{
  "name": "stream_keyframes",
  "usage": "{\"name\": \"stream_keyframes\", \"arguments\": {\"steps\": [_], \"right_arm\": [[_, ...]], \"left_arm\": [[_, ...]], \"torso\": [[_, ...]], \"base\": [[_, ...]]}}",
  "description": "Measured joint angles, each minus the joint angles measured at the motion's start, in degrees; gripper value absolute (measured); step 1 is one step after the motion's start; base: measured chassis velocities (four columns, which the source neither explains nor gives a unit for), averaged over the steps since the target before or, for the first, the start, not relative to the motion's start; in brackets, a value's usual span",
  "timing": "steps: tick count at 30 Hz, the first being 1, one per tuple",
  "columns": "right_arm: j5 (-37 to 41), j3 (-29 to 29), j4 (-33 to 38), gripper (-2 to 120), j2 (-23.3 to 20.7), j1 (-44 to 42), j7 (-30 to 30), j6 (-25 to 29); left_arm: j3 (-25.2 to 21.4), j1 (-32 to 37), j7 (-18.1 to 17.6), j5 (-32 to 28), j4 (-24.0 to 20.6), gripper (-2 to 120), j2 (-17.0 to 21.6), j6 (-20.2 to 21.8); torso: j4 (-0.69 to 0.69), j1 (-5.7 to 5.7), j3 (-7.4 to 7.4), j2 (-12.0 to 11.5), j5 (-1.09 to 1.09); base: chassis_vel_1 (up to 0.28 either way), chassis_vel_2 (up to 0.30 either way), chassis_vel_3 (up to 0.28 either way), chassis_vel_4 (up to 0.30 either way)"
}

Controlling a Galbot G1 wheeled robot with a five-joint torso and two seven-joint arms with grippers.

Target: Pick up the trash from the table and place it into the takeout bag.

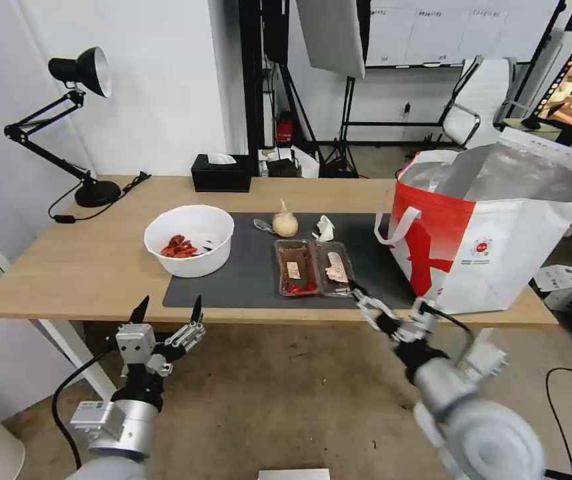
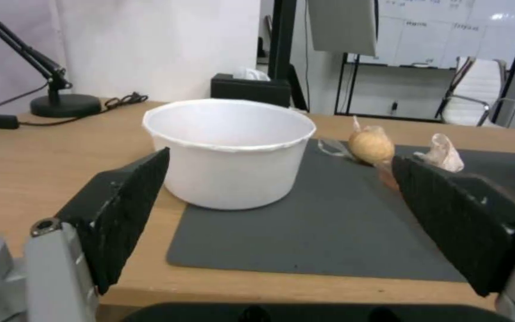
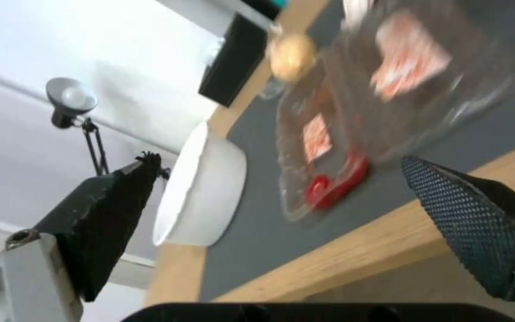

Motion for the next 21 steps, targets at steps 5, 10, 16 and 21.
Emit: {"name": "stream_keyframes", "arguments": {"steps": [5,10,16,21], "right_arm": [[3.16,-4.26,-4.84,100,2.10,6.02,4.03,0.94],[3.73,-6.43,-9.07,100,4.02,10.81,7.22,1.27],[3.07,-9.00,-14.91,100,8.30,16.87,10.88,0.97],[2.42,-9.33,-16.46,100,10.70,17.80,13.17,0.76]], "left_arm": [[-0.76,0.81,-0.07,-0.05,0.03,100,-0.08,0.00],[-1.12,1.13,-0.22,-0.07,0.23,100,-0.24,0.01],[-1.93,1.87,-0.67,-0.06,0.35,100,-0.35,-0.11],[-2.23,2.03,-1.53,-0.12,0.34,100,-0.20,-0.18]], "torso": [[-0.01,0.00,0.00,0.00,-0.01],[-0.01,0.00,0.00,0.00,-0.01],[-0.01,0.00,0.00,0.00,-0.01],[-0.01,0.00,0.00,0.00,-0.01]], "base": [[0.000,0.000,0.000,0.000],[0.000,0.000,0.000,0.000],[0.000,0.000,0.000,0.000],[0.000,0.000,0.000,0.000]]}}
